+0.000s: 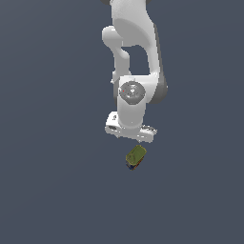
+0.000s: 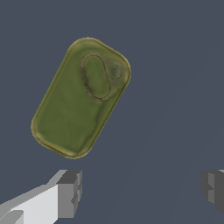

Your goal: Pick up the object and move it to a goal position.

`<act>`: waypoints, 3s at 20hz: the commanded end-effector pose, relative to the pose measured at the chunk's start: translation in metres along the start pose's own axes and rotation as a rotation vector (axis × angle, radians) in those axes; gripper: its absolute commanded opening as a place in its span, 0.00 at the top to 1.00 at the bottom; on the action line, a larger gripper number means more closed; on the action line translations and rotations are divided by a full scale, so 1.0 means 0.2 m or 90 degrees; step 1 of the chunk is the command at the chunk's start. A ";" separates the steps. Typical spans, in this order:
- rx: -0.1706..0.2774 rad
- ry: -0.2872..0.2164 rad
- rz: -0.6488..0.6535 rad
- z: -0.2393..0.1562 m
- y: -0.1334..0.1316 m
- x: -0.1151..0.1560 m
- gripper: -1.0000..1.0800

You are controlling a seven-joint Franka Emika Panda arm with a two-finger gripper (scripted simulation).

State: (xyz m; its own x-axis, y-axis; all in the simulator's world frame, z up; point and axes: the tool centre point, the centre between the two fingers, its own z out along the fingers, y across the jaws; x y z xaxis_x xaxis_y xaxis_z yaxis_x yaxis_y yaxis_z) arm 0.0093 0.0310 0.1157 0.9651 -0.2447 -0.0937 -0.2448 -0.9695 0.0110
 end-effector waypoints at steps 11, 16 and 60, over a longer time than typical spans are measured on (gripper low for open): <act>0.010 0.034 0.197 0.00 -0.13 0.17 0.04; 0.015 0.045 0.258 0.01 -0.18 0.22 0.04; 0.022 0.056 0.324 0.26 -0.24 0.29 1.00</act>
State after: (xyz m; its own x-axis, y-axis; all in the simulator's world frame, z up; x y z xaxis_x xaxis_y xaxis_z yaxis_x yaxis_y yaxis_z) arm 0.0715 0.0633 0.0582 0.7272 -0.6864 -0.0008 -0.6864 -0.7272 0.0008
